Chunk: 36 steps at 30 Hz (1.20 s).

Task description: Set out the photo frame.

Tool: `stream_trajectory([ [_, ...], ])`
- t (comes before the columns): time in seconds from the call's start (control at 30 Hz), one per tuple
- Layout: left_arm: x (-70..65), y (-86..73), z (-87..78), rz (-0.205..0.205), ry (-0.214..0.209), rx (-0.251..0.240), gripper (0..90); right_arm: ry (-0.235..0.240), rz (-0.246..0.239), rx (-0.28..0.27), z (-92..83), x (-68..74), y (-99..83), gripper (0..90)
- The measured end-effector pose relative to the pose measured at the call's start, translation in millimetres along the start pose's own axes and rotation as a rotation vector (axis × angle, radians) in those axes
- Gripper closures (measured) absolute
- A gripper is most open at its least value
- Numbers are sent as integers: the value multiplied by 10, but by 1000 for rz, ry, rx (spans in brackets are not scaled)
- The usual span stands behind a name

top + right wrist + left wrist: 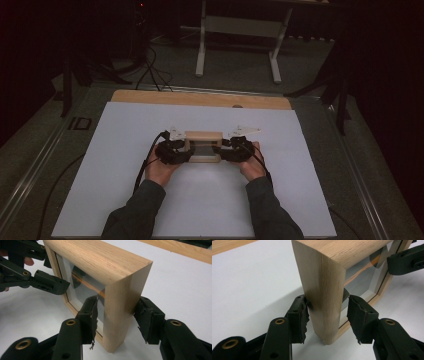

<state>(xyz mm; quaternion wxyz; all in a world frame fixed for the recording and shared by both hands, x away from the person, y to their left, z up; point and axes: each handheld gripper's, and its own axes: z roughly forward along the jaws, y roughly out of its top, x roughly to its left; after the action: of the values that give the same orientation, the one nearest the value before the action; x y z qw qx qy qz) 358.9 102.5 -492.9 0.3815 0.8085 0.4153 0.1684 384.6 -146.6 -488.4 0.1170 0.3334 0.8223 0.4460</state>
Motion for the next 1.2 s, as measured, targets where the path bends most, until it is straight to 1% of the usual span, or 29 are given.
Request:
stream_trajectory([
  [0.3,48,-3,13,-33,-9,-10,506,4,21,-9,45,-10,11,530],
  [0.37,64,-2,27,-49,-14,-15,505,4,29,-11,60,-25,17,528],
  [0.6,82,6,50,-73,-11,-17,504,2,52,-11,107,-55,38,517],
  [0.8,92,11,62,-80,-12,-16,499,2,64,-10,124,-69,42,515],
  [0.87,107,8,69,-82,-21,-20,498,0,71,-11,126,-71,36,514],
  [0.97,114,6,73,-83,-23,-24,497,1,85,-22,136,-69,27,510],
  [1.03,113,4,75,-82,-22,-25,492,0,86,-22,139,-67,27,506],
  [1.13,107,4,81,-84,-22,-29,468,2,85,-22,141,-69,29,501],
  [1.17,104,5,90,-92,-21,-34,454,9,89,-19,141,-73,27,482],
  [1.2,104,5,90,-92,-21,-34,446,9,89,-19,141,-73,27,482],
])
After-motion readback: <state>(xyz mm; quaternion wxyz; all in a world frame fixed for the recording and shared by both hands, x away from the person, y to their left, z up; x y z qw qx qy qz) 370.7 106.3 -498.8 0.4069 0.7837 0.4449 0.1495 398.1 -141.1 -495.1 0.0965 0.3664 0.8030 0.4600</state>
